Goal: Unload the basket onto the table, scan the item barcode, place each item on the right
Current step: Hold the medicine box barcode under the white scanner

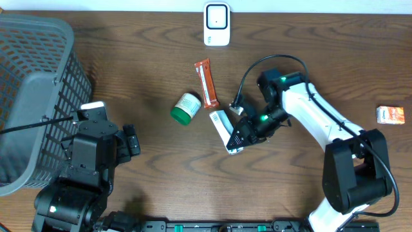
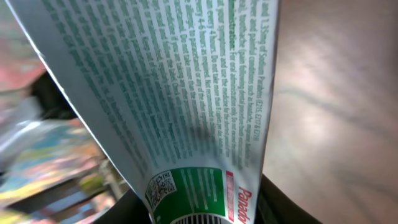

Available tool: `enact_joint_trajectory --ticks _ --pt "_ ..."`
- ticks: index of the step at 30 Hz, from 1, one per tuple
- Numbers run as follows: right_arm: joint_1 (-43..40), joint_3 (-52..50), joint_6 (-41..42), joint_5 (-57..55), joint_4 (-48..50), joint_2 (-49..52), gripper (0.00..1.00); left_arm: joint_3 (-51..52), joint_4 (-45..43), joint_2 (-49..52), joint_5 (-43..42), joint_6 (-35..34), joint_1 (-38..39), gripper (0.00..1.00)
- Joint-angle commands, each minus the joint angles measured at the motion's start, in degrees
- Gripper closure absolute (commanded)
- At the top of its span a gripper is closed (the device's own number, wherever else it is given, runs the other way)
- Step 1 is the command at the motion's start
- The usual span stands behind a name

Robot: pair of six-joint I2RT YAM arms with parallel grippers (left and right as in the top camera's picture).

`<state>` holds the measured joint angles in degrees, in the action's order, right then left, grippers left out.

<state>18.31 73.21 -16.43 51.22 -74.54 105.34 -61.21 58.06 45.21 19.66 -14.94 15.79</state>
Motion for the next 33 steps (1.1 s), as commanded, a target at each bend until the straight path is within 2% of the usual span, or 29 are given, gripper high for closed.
enact_joint_trajectory --ticks 1,7,24,27,33 --pt "-2.03 -0.13 -10.03 11.45 -4.11 -1.03 0.62 -0.52 -0.02 -0.24 0.48 0.74 -0.31 0.02" --pt "-3.28 -0.13 -18.67 18.01 -11.98 -1.03 0.62 -0.52 -0.02 -0.24 0.48 0.74 -0.31 0.02" --pt "-3.26 -0.13 -20.24 19.78 -12.87 -1.03 0.64 -0.52 -0.04 -0.24 0.48 0.74 -0.31 0.02" --pt "-3.26 -0.13 -22.08 19.34 -10.8 -1.03 0.64 -0.52 -0.02 -0.26 0.48 0.74 -0.31 0.02" --pt "-3.26 -0.13 -18.84 15.26 3.74 -1.03 0.63 -0.52 -0.02 -0.26 0.48 0.74 -0.31 0.02"
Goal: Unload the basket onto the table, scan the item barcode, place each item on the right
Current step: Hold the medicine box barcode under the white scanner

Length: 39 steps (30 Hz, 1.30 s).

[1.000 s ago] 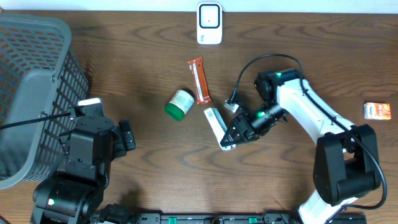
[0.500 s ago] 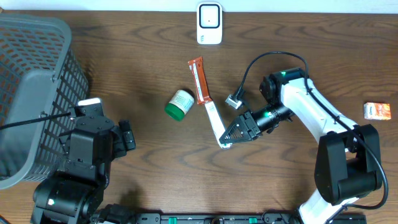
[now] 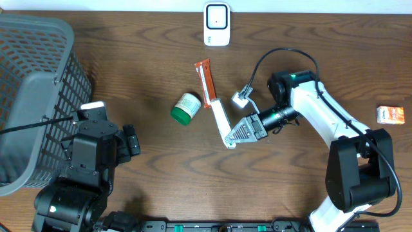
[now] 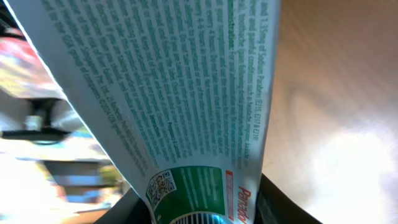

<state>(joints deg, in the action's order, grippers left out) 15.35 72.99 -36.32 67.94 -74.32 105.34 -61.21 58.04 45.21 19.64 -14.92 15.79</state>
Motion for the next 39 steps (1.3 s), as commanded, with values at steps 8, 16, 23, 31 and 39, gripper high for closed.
enact_joint_trajectory --ticks 8,16,23,31,39 --pt "0.31 0.09 29.24 -29.53 26.97 -1.03 0.67 -0.52 0.0 -0.24 0.5 0.72 -0.31 0.02" --pt "1.33 0.09 36.54 -45.42 38.64 -1.03 0.63 -0.52 0.0 -0.24 0.5 0.72 -0.31 0.02" --pt "2.36 0.11 37.46 -49.42 48.06 -1.03 0.6 -0.52 -0.02 -0.26 0.5 0.72 -0.31 0.02" --pt "3.65 0.11 37.03 -68.98 60.15 -1.03 0.61 -0.52 0.0 -0.24 0.5 0.72 -0.31 0.02" --pt "5.62 0.11 29.24 -81.72 74.36 -0.59 0.59 -0.52 -0.02 -0.24 0.5 0.72 -0.31 0.02"
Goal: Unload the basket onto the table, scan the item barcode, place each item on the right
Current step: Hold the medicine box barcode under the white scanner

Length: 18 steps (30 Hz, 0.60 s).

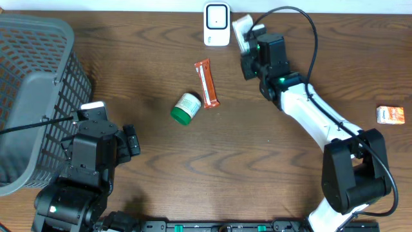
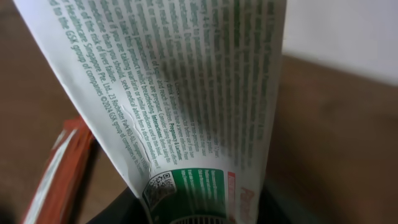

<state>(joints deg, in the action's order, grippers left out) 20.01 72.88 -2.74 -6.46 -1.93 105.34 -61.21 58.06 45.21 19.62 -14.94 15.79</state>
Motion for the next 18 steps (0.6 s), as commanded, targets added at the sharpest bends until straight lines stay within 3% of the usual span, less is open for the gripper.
enact_joint_trajectory --ticks 1,3,7,18 --pt "1.11 0.22 -5.44 -8.33 3.54 -0.22 0.59 -0.52 -0.02 -0.24 0.52 0.74 -0.31 0.02" --pt "1.44 0.24 -8.02 -10.71 7.13 0.61 0.6 -0.52 -0.02 -0.26 0.52 0.74 -0.31 0.02" --pt "1.46 0.61 -12.85 -14.32 13.42 2.23 0.73 -0.52 -0.02 -0.24 0.52 0.74 -0.31 0.02" --pt "2.78 14.43 -24.39 -19.28 14.69 15.74 0.66 -0.52 -0.04 -0.24 0.52 0.74 -0.31 0.02"
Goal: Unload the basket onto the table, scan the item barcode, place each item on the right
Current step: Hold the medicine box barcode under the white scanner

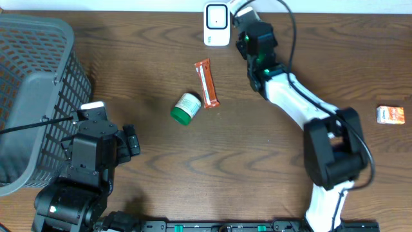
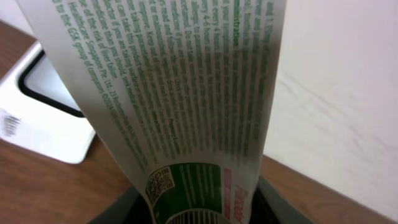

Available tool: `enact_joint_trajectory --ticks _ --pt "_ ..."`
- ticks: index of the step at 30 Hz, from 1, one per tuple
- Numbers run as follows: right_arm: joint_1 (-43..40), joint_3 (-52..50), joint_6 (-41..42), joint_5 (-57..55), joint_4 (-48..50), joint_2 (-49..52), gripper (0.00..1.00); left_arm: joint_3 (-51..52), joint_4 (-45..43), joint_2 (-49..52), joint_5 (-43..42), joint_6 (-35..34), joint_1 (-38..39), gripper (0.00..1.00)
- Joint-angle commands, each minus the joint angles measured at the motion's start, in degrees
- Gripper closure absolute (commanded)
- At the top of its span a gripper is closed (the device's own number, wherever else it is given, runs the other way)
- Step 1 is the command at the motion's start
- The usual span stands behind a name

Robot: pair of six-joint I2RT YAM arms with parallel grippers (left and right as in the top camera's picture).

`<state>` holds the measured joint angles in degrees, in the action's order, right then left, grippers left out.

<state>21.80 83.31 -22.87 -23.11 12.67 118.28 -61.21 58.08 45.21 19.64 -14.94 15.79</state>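
Observation:
A white medicine box (image 2: 186, 93) with green print, a QR code and a barcode at its lower end fills the right wrist view. My right gripper (image 2: 200, 214) is shut on its lower end. Overhead, that gripper (image 1: 248, 27) is at the table's far edge, just right of the white scanner (image 1: 217, 24), and a bit of the box (image 1: 243, 9) shows above it. In the wrist view the scanner (image 2: 43, 118) sits left of the box. My left gripper (image 1: 132, 140) rests near the basket; its jaws are not legible.
A grey mesh basket (image 1: 32, 96) stands at the left. An orange bar (image 1: 206, 82) and a green-capped bottle (image 1: 186, 107) lie mid-table. A small orange box (image 1: 390, 114) lies at the right edge. A white wall rises behind the scanner.
My right gripper, still holding the box, has shifted a little further back and left, closer to the scanner. The scanner now shows in the wrist view. The left arm has not moved.
The right gripper first held the box low on the table, right of the bottle and bar. Then it held the box tilted up off the table there. Later it was at the far edge, right of the scanner, and now it is right beside it.

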Motion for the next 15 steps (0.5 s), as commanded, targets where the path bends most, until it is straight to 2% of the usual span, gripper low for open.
enact_joint_trajectory --ticks 1,5,8,15 --pt "1.16 5.62 -4.46 -2.91 -0.2 4.11 0.66 -0.52 -0.04 -0.26 0.5 0.74 -0.31 0.02" --pt "1.79 12.0 -8.04 -3.54 -2.64 9.84 0.66 -0.52 -0.04 -0.26 0.5 0.74 -0.31 0.02" --pt "2.43 16.39 -14.12 -8.2 -2.16 14.84 0.67 -0.52 -0.04 -0.24 0.5 0.74 -0.31 0.02" --pt "3.76 22.47 -32.87 -19.19 10.4 25.11 0.7 -0.52 -0.07 -0.26 0.5 0.74 -0.31 0.02"
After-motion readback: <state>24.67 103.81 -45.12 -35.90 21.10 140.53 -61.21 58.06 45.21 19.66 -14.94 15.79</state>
